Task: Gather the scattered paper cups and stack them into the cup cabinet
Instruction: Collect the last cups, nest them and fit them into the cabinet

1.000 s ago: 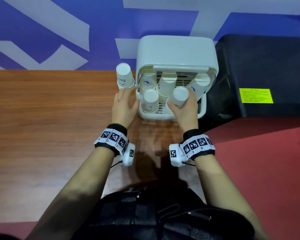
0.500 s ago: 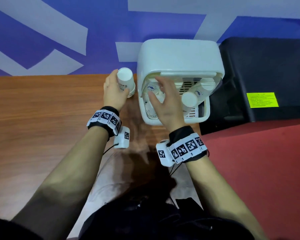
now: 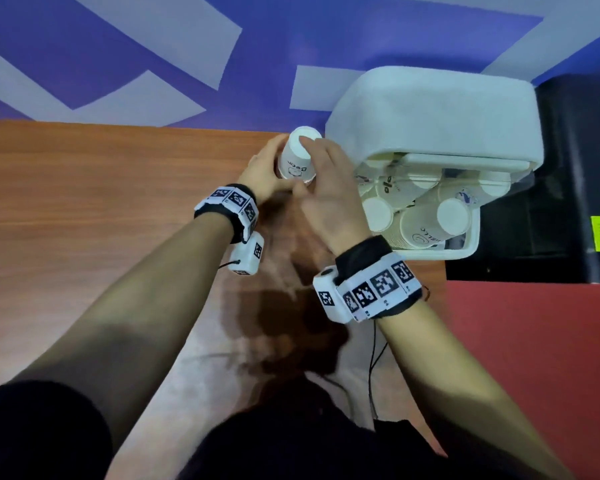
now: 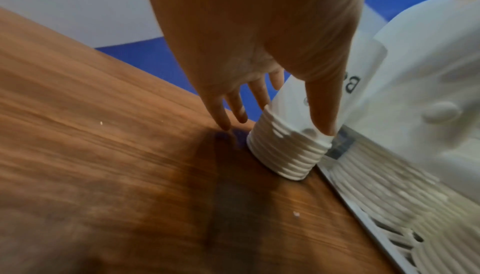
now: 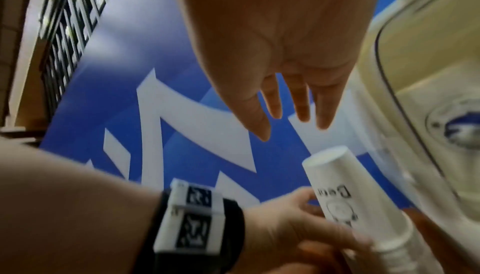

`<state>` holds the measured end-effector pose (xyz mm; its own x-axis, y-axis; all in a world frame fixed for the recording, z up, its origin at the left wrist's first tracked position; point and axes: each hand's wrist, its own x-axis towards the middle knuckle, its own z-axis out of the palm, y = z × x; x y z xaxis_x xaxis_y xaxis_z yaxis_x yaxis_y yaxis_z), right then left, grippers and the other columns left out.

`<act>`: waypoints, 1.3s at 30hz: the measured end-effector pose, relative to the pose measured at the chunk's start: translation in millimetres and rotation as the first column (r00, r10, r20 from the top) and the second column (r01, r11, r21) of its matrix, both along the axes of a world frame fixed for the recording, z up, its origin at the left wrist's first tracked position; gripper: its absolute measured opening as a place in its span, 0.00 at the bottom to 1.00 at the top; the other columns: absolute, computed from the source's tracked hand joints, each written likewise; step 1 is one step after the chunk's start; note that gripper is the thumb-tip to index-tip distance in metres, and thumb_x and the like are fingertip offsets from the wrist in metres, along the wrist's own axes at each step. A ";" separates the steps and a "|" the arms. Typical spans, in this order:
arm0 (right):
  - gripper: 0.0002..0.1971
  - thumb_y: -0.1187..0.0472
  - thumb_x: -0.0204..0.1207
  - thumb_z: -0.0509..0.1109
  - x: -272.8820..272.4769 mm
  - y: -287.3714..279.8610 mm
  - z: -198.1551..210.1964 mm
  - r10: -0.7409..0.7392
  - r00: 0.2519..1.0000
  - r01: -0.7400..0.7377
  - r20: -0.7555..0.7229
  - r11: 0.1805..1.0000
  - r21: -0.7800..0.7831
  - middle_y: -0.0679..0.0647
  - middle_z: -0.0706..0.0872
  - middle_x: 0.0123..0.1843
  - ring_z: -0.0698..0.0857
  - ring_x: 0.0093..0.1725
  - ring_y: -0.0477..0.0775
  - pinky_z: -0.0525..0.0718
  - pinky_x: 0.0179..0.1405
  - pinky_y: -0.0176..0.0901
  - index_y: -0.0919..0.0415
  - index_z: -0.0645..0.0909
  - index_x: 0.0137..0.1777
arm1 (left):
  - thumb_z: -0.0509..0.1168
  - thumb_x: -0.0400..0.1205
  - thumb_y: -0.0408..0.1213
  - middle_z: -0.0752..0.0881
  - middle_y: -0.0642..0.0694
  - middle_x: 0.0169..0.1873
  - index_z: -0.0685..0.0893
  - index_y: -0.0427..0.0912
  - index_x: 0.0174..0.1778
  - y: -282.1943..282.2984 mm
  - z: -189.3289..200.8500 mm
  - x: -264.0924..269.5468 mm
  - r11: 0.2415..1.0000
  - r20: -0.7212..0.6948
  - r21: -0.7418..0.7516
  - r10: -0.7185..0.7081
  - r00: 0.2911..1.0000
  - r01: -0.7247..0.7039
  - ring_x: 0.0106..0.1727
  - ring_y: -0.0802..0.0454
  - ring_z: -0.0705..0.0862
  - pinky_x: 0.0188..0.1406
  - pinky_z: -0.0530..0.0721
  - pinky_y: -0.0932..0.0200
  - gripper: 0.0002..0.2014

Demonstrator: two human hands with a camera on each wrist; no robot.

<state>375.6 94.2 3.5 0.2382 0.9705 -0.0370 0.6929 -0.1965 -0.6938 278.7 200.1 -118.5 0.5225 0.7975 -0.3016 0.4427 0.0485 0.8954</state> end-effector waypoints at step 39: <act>0.30 0.60 0.69 0.79 57.8 -133.7 60.4 -0.067 0.924 0.089 -0.375 0.995 0.042 0.47 0.81 0.62 0.81 0.61 0.50 0.79 0.66 0.48 0.55 0.75 0.70 | 0.82 0.66 0.40 0.78 0.52 0.66 0.71 0.53 0.72 -206.1 97.6 -1.6 0.975 0.131 0.208 0.050 0.990 -0.077 0.61 0.56 0.80 0.56 0.81 0.57 0.39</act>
<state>433.4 -39.5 64.0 0.2930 0.9525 -0.0834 0.3657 -0.1922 -0.9107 277.2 -6.0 -20.9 0.4913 0.8691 -0.0582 0.3295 -0.1236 0.9360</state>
